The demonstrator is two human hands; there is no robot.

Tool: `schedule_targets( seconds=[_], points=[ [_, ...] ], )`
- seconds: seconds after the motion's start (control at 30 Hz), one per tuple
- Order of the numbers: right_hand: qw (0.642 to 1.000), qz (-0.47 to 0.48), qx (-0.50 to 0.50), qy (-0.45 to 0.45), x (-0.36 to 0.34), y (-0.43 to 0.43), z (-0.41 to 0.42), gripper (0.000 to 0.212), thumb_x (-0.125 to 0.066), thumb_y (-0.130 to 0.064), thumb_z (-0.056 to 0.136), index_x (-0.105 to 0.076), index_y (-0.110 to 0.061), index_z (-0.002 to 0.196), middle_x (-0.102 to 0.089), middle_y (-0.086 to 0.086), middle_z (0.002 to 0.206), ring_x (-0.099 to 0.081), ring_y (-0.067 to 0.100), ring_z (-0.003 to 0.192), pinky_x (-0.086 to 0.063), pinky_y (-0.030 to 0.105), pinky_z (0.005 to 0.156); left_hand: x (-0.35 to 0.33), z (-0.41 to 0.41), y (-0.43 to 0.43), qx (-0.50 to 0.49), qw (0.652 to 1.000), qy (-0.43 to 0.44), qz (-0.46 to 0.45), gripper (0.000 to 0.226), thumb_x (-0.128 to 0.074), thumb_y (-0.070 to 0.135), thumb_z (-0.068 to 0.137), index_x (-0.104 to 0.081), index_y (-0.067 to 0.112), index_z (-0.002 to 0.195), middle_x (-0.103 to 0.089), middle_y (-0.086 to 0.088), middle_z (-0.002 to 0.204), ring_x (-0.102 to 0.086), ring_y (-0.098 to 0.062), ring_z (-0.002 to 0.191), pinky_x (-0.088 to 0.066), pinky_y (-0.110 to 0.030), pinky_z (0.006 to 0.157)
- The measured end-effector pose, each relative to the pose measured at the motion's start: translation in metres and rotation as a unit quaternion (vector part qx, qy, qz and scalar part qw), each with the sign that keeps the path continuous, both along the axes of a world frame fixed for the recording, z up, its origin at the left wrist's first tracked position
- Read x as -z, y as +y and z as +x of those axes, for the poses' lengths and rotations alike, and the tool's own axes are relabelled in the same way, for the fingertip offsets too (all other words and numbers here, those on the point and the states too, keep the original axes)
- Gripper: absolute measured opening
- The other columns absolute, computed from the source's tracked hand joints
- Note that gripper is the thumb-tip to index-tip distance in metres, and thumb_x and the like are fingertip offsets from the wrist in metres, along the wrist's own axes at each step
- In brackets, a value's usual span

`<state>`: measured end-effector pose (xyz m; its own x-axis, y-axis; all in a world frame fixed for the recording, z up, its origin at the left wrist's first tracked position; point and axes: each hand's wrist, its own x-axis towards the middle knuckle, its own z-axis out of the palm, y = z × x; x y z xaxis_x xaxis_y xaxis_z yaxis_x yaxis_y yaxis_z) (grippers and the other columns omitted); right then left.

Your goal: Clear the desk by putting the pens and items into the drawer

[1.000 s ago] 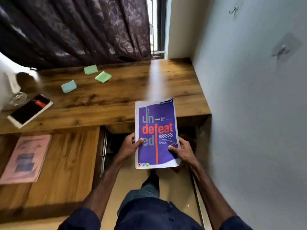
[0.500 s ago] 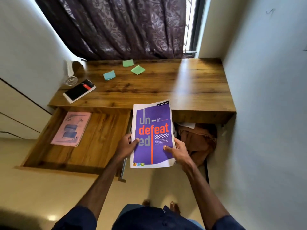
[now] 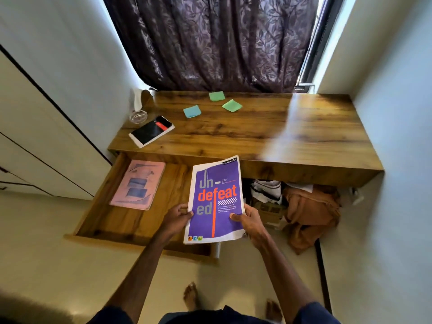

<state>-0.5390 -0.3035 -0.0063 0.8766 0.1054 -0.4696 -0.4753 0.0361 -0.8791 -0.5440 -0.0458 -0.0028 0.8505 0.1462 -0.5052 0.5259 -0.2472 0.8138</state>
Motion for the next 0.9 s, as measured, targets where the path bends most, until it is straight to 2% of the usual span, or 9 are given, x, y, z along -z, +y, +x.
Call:
schedule_targets(
  seconds=[0.07,0.13,0.2,0.3,0.5,0.6,0.7,0.8,0.9],
  points=[
    [1.000,-0.001,0.028,0.005,0.004,0.037,-0.001,0.020,-0.072,-0.005,0.088,-0.066,-0.014,0.105,-0.076,0.000,0.100,-0.075,0.017,0.085,-0.061,0.030,0.068,0.012,0.002,0.038,0.021,1.000,0.013,0.011,0.016,-0.070,0.025,0.093,-0.060,0.023,0.105,-0.073,-0.006,0.113,-0.073,-0.023,0.100,-0.061,-0.045,0.086],
    [0.999,0.000,0.041,0.020,0.009,0.069,-0.003,0.021,-0.070,0.000,0.087,-0.067,-0.013,0.102,-0.077,0.002,0.100,-0.075,0.019,0.086,-0.061,0.033,0.069,0.022,0.002,0.071,0.035,0.999,0.024,0.023,0.016,-0.071,0.022,0.093,-0.060,0.019,0.104,-0.073,-0.010,0.114,-0.073,-0.025,0.102,-0.059,-0.049,0.090],
    [0.998,-0.002,0.045,0.035,0.014,0.092,-0.004,0.024,-0.070,0.001,0.085,-0.068,-0.010,0.107,-0.077,0.007,0.104,-0.076,0.024,0.089,-0.061,0.038,0.073,0.027,0.002,0.094,0.046,0.998,0.033,0.041,0.016,-0.071,0.020,0.093,-0.060,0.016,0.106,-0.072,-0.011,0.114,-0.072,-0.024,0.102,-0.059,-0.046,0.089],
    [0.997,0.001,0.043,0.056,0.021,0.119,-0.001,0.027,-0.070,0.000,0.086,-0.066,-0.006,0.113,-0.077,0.009,0.104,-0.076,0.024,0.090,-0.060,0.037,0.069,0.033,0.009,0.124,0.077,0.994,0.057,0.045,0.023,-0.071,0.026,0.093,-0.061,0.015,0.111,-0.071,-0.008,0.116,-0.071,-0.023,0.106,-0.060,-0.044,0.089],
    [0.998,-0.015,0.026,0.056,0.025,0.140,0.009,0.024,-0.066,-0.003,0.091,-0.064,-0.011,0.114,-0.076,0.008,0.108,-0.075,0.025,0.094,-0.062,0.038,0.071,0.044,0.020,0.143,0.114,0.989,0.089,0.035,0.033,-0.068,0.027,0.096,-0.058,0.014,0.124,-0.067,-0.004,0.120,-0.069,-0.021,0.109,-0.060,-0.024,0.066],
    [0.997,-0.015,0.020,0.076,0.033,0.151,0.028,0.026,-0.069,-0.007,0.091,-0.063,-0.013,0.115,-0.075,0.007,0.109,-0.075,0.023,0.095,-0.063,0.043,0.076,0.047,0.024,0.151,0.112,0.990,0.087,0.029,0.037,-0.071,0.026,0.094,-0.057,0.013,0.126,-0.067,-0.006,0.124,-0.068,-0.022,0.112,-0.062,-0.034,0.081],
    [0.996,-0.014,0.008,0.087,0.048,0.170,0.047,0.028,-0.071,-0.010,0.090,-0.061,-0.013,0.117,-0.074,0.006,0.112,-0.074,0.021,0.096,-0.062,0.037,0.074,0.046,0.031,0.167,0.107,0.988,0.107,0.037,0.041,-0.072,0.021,0.093,-0.055,0.009,0.128,-0.065,-0.009,0.126,-0.065,-0.024,0.117,-0.060,-0.043,0.091],
    [0.994,-0.013,-0.009,0.107,0.062,0.190,0.063,0.031,-0.071,-0.010,0.090,-0.060,-0.011,0.119,-0.072,0.006,0.114,-0.073,0.022,0.098,-0.062,0.033,0.071,0.052,0.043,0.186,0.088,0.987,0.128,0.038,0.035,-0.073,0.022,0.092,-0.059,0.010,0.122,-0.066,-0.008,0.122,-0.067,-0.024,0.113,-0.061,-0.042,0.089],
    [0.991,-0.022,-0.005,0.129,0.073,0.204,0.073,0.034,-0.073,-0.013,0.089,-0.059,-0.011,0.120,-0.072,0.006,0.113,-0.073,0.020,0.097,-0.061,0.030,0.067,0.055,0.050,0.199,0.102,0.980,0.158,0.059,0.015,-0.071,0.026,0.093,-0.065,0.019,0.105,-0.070,-0.005,0.115,-0.071,-0.020,0.104,-0.062,-0.034,0.082]
  ],
)
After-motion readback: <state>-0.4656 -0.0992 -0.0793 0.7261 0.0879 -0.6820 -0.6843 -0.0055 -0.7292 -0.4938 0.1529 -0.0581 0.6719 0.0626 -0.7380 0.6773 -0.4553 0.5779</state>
